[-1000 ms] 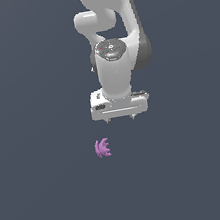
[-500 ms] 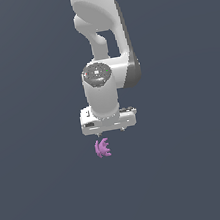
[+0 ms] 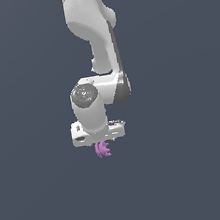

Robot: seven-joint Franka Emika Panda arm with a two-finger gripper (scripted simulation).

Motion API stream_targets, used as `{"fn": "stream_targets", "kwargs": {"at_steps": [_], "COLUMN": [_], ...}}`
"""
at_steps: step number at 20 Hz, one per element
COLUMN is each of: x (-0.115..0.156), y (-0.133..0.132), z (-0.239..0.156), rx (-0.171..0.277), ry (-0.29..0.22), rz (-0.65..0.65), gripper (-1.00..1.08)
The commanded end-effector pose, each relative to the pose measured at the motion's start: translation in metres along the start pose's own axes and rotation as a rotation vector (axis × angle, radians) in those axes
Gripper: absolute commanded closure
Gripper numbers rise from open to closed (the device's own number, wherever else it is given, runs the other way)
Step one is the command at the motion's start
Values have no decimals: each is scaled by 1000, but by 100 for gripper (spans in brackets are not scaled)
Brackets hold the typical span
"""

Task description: Pick up the object and move it to a goal position.

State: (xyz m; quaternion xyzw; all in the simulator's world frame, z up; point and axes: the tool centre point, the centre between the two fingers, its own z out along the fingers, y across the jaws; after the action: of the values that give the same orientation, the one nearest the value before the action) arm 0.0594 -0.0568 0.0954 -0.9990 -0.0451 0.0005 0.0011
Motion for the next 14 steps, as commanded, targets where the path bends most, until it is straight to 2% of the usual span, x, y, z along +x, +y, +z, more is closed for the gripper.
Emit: {"fn": "stream_targets", "kwargs": {"at_steps": [1, 8, 14], "x": [2, 1, 0], "y": [4, 5, 5], "z": [4, 10, 40], "rx": [-2, -2, -2], "ry": [1, 0, 0], "rz": [-7, -5, -7], "gripper": [-92, -92, -92]}}
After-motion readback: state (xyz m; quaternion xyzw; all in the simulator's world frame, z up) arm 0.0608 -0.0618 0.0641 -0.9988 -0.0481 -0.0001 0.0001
